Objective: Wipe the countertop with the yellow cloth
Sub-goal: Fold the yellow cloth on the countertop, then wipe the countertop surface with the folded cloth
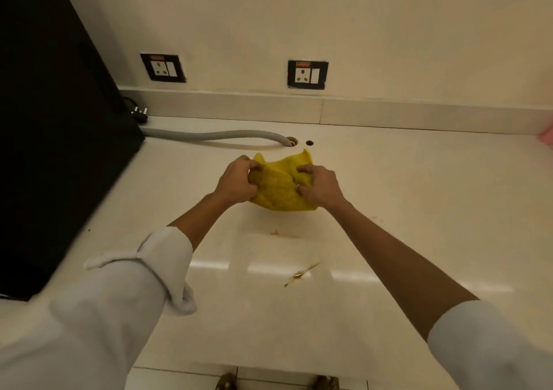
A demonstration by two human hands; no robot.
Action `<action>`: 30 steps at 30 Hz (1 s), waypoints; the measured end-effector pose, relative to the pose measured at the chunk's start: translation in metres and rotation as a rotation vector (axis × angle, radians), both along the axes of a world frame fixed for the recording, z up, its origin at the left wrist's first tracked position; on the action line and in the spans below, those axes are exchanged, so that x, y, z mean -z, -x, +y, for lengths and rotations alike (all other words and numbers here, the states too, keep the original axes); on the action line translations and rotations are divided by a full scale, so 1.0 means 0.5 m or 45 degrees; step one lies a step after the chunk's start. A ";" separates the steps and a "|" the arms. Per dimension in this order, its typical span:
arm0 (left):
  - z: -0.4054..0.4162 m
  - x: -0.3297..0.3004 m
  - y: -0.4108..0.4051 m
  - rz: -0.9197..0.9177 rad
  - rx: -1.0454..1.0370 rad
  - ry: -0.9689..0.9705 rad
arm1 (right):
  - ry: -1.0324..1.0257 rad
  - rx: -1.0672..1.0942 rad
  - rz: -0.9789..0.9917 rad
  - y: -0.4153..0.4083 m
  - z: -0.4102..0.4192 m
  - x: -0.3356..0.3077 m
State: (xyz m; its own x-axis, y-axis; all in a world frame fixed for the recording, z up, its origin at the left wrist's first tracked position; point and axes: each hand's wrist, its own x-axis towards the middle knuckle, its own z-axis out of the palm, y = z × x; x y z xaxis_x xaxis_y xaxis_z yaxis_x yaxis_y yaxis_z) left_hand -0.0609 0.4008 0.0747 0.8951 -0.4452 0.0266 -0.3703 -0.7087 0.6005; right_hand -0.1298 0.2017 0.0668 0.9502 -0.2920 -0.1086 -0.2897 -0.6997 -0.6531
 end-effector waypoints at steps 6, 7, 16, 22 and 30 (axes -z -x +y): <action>0.058 0.032 0.021 -0.001 0.077 0.012 | 0.015 0.144 -0.012 0.039 0.072 0.026; 0.066 0.037 0.027 0.006 0.094 0.001 | 0.026 0.160 -0.008 0.048 0.082 0.031; 0.187 0.109 0.022 -0.066 -0.003 -0.238 | 0.464 0.196 0.080 0.094 0.143 0.083; 0.345 0.165 -0.009 -0.085 -0.060 -0.553 | 0.413 -0.058 -0.117 0.039 0.215 0.124; 0.462 0.233 -0.016 -0.069 -0.024 -0.578 | 0.613 -0.102 0.099 -0.004 0.222 0.225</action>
